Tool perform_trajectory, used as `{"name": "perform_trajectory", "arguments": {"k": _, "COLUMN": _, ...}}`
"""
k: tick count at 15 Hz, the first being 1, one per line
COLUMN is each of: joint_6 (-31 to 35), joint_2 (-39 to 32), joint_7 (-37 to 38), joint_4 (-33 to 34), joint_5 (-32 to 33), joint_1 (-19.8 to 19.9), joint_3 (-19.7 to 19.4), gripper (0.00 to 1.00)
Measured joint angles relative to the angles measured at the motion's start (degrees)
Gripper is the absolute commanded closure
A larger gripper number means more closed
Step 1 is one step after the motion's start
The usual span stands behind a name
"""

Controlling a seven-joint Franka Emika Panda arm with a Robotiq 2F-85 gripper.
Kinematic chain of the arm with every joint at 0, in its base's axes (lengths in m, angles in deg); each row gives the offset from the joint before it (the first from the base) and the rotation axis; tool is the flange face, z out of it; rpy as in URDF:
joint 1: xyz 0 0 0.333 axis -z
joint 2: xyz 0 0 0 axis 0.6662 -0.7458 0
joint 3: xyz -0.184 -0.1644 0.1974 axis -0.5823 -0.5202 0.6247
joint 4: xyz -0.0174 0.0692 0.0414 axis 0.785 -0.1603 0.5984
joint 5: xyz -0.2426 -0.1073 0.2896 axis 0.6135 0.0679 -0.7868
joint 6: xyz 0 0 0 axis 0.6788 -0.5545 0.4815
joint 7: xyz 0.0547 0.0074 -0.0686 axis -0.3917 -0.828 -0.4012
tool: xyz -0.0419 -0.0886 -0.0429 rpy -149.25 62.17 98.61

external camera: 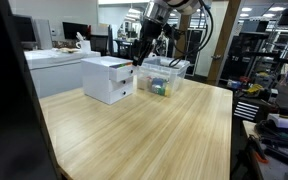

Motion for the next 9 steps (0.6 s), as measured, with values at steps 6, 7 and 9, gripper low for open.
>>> {"name": "perform_trajectory", "arguments": {"k": 6, "joint_6": 3.46, "joint_2": 0.01, "joint_7": 0.0, "joint_4": -0.23, "joint_5": -0.12, "joint_1": 0.0, "joint_3": 0.37, "gripper": 0.0}}
{"name": "perform_trajectory", "arguments": {"k": 7, "joint_6": 3.91, "joint_2": 0.01, "joint_7": 0.01, "joint_4": -0.23, "joint_5": -0.12, "joint_1": 0.0, "joint_3": 0.43, "gripper": 0.0}}
{"name": "perform_trajectory", "arguments": {"k": 9, "joint_6": 5.15, "joint_2": -0.06, "joint_7": 0.06, "joint_4": -0.32, "joint_5": -0.12, "joint_1": 0.0, "joint_3": 0.45, "gripper": 0.0}}
